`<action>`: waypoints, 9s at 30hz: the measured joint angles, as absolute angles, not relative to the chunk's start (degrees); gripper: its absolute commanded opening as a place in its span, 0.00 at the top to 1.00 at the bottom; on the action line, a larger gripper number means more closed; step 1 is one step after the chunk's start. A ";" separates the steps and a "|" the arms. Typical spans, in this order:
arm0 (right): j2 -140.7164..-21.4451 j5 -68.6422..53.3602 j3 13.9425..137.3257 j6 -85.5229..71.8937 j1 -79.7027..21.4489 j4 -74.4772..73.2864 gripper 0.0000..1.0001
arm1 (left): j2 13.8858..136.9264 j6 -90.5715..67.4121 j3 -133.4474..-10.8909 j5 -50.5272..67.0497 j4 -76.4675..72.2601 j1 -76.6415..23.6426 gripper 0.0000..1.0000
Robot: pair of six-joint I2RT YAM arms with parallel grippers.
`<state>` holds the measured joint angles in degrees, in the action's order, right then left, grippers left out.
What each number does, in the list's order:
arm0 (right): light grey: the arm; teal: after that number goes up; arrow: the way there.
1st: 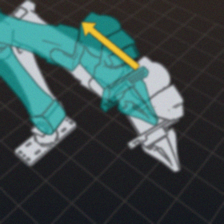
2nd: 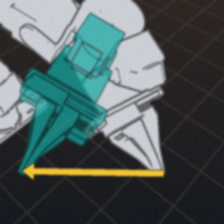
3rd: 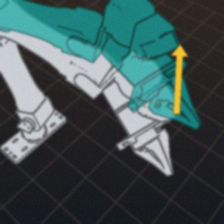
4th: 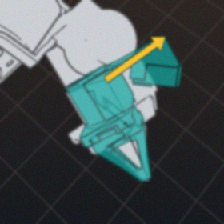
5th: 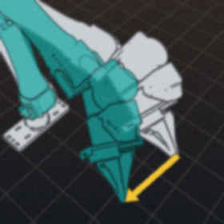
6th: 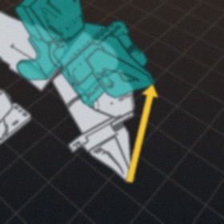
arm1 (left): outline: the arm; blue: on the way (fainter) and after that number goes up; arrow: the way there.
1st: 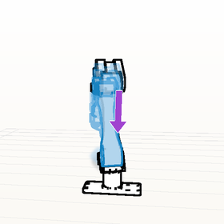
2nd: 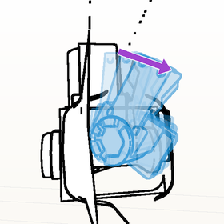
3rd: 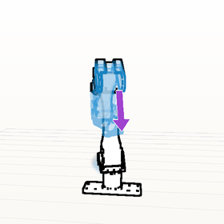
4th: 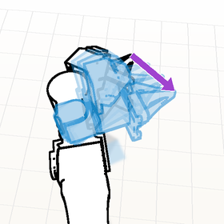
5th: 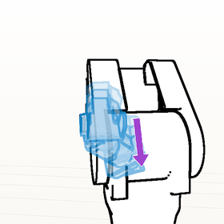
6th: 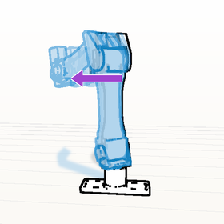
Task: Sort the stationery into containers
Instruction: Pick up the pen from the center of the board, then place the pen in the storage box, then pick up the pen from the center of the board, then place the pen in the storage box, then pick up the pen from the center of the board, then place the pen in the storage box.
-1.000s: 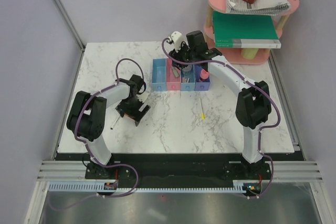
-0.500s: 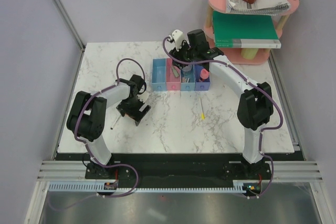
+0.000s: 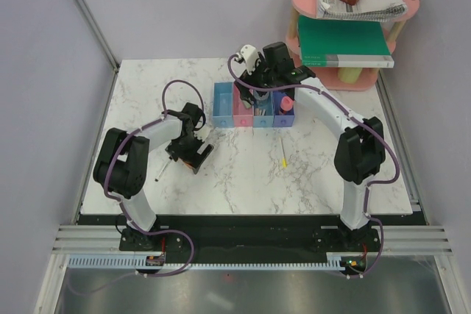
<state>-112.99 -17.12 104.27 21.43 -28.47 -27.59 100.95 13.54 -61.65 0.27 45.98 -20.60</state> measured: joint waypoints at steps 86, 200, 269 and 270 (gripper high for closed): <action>-80.44 -8.84 62.54 27.44 -17.02 -33.76 0.02 | 117.84 -4.47 -102.50 30.59 24.93 -23.77 0.98; -106.41 -28.49 92.51 6.39 -28.67 -16.62 0.79 | 97.23 30.28 -56.40 -2.66 49.39 -8.05 0.98; -125.21 -71.00 120.29 28.03 -30.44 -76.84 0.15 | 37.58 103.94 -26.98 23.24 0.75 -24.77 0.98; -125.19 -72.40 120.11 27.11 -31.18 -76.93 0.15 | 37.87 105.21 -25.54 23.38 -1.61 -25.78 0.98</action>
